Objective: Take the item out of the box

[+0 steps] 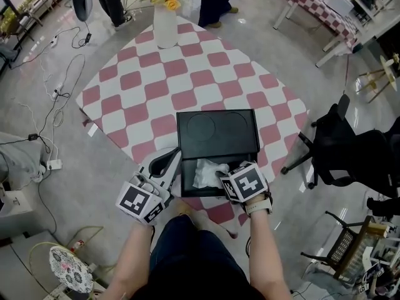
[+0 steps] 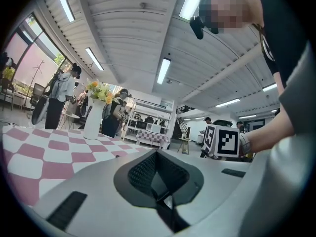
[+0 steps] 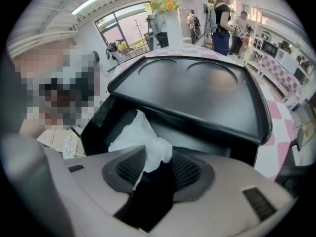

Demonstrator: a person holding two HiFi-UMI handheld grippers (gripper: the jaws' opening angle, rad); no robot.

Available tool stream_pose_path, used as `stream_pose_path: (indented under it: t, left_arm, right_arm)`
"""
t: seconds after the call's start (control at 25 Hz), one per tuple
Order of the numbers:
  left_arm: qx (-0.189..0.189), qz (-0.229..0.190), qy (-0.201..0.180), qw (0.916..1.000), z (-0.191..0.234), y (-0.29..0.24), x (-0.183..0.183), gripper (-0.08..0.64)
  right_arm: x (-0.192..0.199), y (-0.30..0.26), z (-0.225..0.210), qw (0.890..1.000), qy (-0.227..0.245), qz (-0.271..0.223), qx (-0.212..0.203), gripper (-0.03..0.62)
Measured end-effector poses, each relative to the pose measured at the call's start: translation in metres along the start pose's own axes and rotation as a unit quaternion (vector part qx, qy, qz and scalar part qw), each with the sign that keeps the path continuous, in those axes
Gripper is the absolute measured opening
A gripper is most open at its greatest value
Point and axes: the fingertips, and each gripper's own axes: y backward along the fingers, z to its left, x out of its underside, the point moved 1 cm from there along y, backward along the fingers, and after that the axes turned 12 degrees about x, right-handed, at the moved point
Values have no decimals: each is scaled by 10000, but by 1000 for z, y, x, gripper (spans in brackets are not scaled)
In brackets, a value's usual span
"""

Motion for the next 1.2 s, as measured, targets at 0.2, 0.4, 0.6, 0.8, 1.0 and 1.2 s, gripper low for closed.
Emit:
stream_pose_path:
  t: [0.2,0.4,0.6,0.8,1.0,1.2]
  left_arm:
    - [-38,-20,31,10000,0,4,3,0]
    - [-26,-5,32,10000,-5,6,4,0]
    - [-36,-23,18,10000,-11,8,3,0]
    - [-58,-32,-8,10000,-19,12,1,0]
    - [-99,-50,-17,9999,-24,18,0,0]
    - [-138,-77,-56,9999,-31,23,0,0]
  right_arm:
    - [-1,0,11,9981,-286,-385,-384,90]
    - [-2,9,17,9961,-262,-692,-477,66]
    - [-8,20,24,9935,-153,-980,-554,66]
    - [-13,31,29,9902,-116,-1265,-589,66]
    - [-12,38,31,9888,-35,-1420,-450,63]
    - [-10,46,32,9861,-68,-1613,-396,63]
